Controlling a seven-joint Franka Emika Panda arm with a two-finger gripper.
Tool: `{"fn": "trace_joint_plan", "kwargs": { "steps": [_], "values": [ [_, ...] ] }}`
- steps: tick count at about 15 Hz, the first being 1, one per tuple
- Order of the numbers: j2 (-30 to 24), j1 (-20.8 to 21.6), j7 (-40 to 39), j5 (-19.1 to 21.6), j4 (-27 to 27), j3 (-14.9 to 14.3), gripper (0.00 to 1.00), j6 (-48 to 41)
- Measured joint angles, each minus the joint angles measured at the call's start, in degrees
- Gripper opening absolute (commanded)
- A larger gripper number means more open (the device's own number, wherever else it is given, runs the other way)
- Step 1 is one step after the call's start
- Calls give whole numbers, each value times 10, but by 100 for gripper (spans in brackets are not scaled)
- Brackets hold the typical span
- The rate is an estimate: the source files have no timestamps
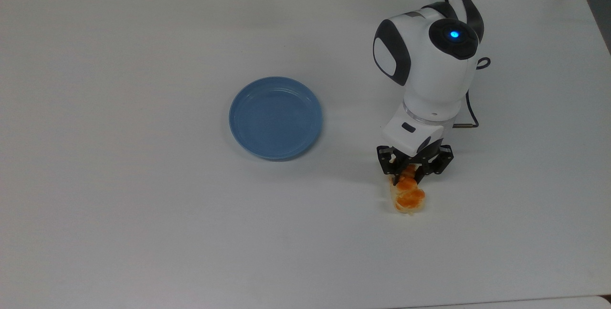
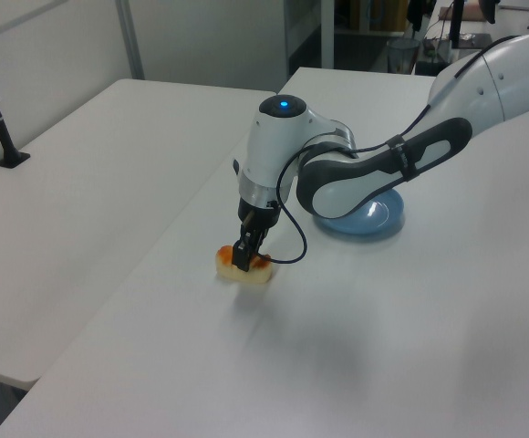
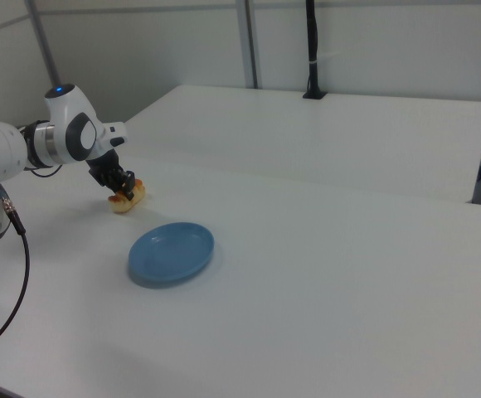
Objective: Put the bread on a plate
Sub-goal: 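Close the gripper on the bread roll, then lift the bread roll and carry it over the blue plate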
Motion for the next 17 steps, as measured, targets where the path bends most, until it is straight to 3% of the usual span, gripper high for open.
{"fn": "trace_joint_plan", "kwargs": {
  "steps": [6,17],
  "values": [
    [1,3,6,0,3,-4,4,-2],
    [-52,14,-39,13,16,-63,4,-81]
  ]
}}
